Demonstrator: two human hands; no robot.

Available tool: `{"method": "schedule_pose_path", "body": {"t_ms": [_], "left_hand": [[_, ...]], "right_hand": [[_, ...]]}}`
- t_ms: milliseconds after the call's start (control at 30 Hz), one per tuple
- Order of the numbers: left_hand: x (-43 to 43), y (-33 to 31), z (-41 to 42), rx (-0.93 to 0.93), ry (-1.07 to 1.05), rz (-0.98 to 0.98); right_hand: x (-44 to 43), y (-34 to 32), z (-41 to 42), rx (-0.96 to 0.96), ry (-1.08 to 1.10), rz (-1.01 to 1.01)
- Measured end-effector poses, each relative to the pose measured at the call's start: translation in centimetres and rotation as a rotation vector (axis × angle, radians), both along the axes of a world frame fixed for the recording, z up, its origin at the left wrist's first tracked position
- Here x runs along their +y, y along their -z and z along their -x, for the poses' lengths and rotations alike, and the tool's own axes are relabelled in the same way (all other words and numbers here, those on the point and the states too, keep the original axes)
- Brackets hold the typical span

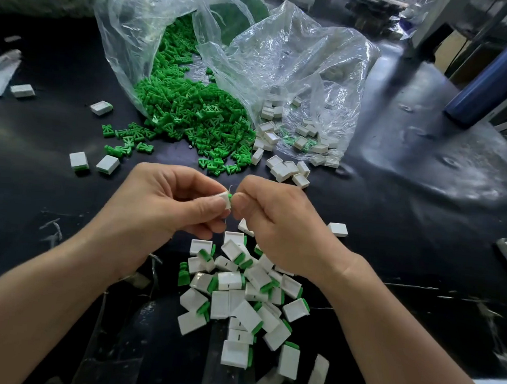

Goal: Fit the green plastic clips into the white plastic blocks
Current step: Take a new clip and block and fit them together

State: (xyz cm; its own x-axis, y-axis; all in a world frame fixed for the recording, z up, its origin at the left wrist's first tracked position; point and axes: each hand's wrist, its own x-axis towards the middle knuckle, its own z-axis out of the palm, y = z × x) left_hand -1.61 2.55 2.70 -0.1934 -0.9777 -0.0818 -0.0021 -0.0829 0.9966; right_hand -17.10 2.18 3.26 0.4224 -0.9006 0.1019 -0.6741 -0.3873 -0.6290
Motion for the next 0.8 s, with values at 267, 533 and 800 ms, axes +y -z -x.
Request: {"method": "schedule_pose_path", "body": {"t_ms": [267, 533, 800], "left_hand": [[0.3, -0.1, -0.1, -0.148, 0.084, 0.108], [0.0, 0.1, 0.0, 0.104, -0.001, 0.016], [0.1, 0.2, 0.1, 0.206, 0.032, 0.0]], "right_hand": [[0.0, 0.1, 0.0, 0.217, -0.134, 0.138], [-0.3, 0.3, 0.3, -0.412, 0.083, -0.172], [0.0, 0.2, -0.6, -0.788, -0.031, -0.83]]}}
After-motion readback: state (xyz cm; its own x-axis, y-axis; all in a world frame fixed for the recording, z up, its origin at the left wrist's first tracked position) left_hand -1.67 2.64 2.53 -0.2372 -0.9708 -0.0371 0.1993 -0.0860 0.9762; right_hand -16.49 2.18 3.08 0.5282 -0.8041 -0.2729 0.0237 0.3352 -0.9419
